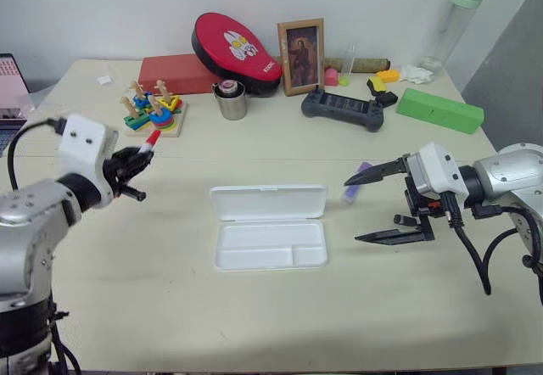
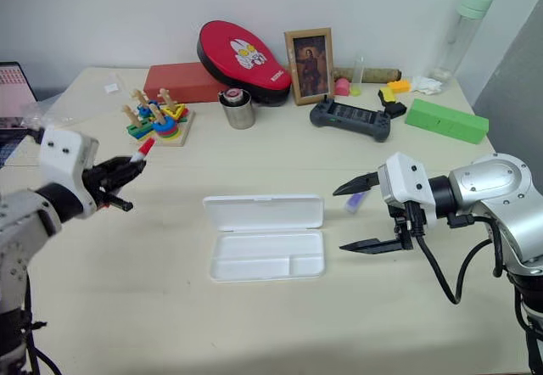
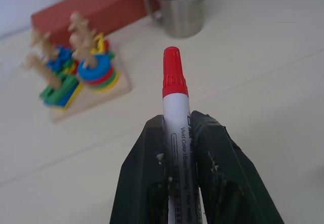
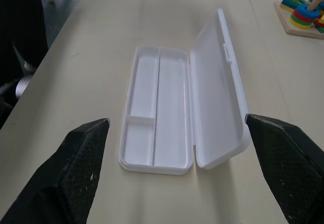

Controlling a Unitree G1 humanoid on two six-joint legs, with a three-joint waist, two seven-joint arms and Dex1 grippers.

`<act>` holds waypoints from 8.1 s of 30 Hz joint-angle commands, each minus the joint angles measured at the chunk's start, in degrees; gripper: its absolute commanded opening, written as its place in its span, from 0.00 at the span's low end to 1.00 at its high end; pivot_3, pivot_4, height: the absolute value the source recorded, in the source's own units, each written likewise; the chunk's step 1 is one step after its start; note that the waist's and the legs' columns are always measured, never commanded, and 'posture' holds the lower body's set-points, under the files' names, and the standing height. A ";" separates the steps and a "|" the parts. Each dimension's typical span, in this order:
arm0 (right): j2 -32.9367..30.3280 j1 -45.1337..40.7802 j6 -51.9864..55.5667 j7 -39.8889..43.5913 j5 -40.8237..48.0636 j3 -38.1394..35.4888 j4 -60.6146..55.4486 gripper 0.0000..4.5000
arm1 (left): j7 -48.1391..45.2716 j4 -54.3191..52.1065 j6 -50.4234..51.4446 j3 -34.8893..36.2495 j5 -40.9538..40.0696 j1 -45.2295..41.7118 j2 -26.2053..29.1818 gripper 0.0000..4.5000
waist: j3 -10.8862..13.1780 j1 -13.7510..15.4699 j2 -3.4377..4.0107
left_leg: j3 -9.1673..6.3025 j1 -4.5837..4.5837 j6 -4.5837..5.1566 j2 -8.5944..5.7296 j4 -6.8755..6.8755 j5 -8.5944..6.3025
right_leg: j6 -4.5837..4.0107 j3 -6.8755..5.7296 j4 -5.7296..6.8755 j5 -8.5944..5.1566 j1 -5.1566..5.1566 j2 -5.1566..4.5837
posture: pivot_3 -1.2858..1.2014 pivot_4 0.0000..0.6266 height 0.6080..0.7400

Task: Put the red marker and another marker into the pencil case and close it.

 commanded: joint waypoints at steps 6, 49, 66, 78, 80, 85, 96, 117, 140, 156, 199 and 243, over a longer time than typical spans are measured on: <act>1.26 -1.27 4.61 -2.77 3.94 -2.53 -0.70 1.00 | -9.95 -6.16 -0.84 -6.98 -7.67 -8.86 2.86 0.09 | 0.00 -0.14 0.00 | 0.02 0.00 0.00 0.00 0.00 0.00 | 0.00 0.03 0.01 0.00 0.00 0.00 | 0.52 0.24 1.00; 1.66 -3.85 9.87 -6.74 6.90 -2.77 -1.67 1.00 | -20.71 -2.05 -27.77 -40.80 17.33 -1.70 -7.72 0.09 | 0.00 -0.07 0.02 | 0.04 -0.02 0.02 0.00 0.02 0.01 | -0.01 0.05 0.00 -0.01 -0.01 0.02 | 0.52 0.24 1.00; 1.59 -3.49 9.96 -6.80 7.05 -3.00 -1.83 1.00 | -20.84 1.21 -33.76 -41.63 24.33 -1.07 -9.55 0.45 | 0.00 -0.09 0.02 | 0.03 -0.02 0.02 0.00 0.02 0.01 | -0.01 0.04 0.01 -0.01 -0.01 0.02 | 0.52 0.24 1.00; 1.61 -3.30 9.71 -6.68 6.95 -3.05 -1.47 1.00 | -23.08 -7.87 -23.29 -33.37 13.31 0.73 -7.35 0.98 | 0.00 -0.14 0.01 | 0.03 -0.02 0.02 0.00 0.01 0.01 | -0.01 0.04 0.01 -0.01 -0.01 0.02 | 0.52 0.24 1.00; 1.54 -3.30 9.59 -6.60 6.80 -3.03 -1.29 1.00 | -23.87 -10.98 -19.28 -29.77 9.32 1.66 -5.53 1.00 | 0.00 -0.15 0.02 | 0.03 -0.02 0.02 0.01 0.01 0.01 | -0.01 0.04 0.01 -0.01 -0.01 0.02 | 0.52 0.24 1.00; 1.24 -3.22 9.00 -6.17 6.26 -3.02 -0.54 1.00 | -24.57 -18.30 -7.86 -19.40 -3.63 2.61 -1.05 1.00 | 0.01 -0.14 0.01 | 0.02 -0.01 0.02 0.01 0.03 0.01 | 0.00 0.03 0.02 -0.01 0.00 0.01 | 0.52 0.24 1.00; 1.89 -5.20 5.88 -6.31 0.82 -0.22 4.70 1.00 | -15.72 -16.41 5.96 -5.27 -23.22 -13.45 4.83 1.00 | 0.04 -0.16 -0.05 | -0.03 0.02 0.02 0.00 0.06 0.01 | 0.01 -0.02 0.04 0.00 0.06 0.01 | 0.52 0.24 1.00; 10.70 -16.02 -24.45 -4.23 -25.79 13.16 40.42 1.00 | -26.86 -9.93 -6.76 -15.78 -9.79 -19.55 16.62 1.00 | 0.09 -0.80 0.01 | 0.09 -0.03 0.02 0.01 -0.01 0.01 | -0.01 0.07 -0.02 -0.02 -0.09 0.02 | 0.52 0.24 1.00; 22.79 -38.48 -56.84 -2.32 -45.66 21.20 90.81 1.00 | -24.46 -11.73 -5.31 -14.23 -9.57 -17.05 15.99 1.00 | 0.12 -1.71 0.04 | 0.08 -0.02 0.00 0.01 -0.01 0.02 | -0.02 0.06 0.04 -0.01 -0.08 0.02 | 0.52 0.24 1.00; 27.66 -42.43 -47.37 0.28 -48.73 19.46 96.88 1.00 | -22.42 -11.90 -4.60 -14.86 -10.29 -17.50 15.04 1.00 | 0.11 -2.29 0.04 | 0.06 0.17 0.01 0.01 0.05 0.04 | -0.02 0.07 0.44 -0.01 -0.02 0.02 | 0.52 0.24 1.00; 28.68 -41.11 -38.33 -3.44 -48.69 15.23 97.52 0.23 | -20.63 -12.06 -4.20 -15.60 -9.67 -17.67 12.73 1.00 | 0.13 -3.11 0.06 | 0.06 0.12 0.01 0.00 0.06 0.05 | -0.01 0.08 0.48 -0.01 -0.07 0.02 | 0.52 0.24 1.00; 19.40 -28.60 10.62 2.29 1.78 11.68 9.76 0.23 | -29.33 -19.01 1.10 15.32 -9.81 17.75 20.04 1.00 | 0.38 -2.69 0.31 | 0.06 0.07 0.02 0.03 -0.02 0.05 | -0.07 0.09 0.54 -0.06 -0.21 0.02 | 0.52 0.24 1.00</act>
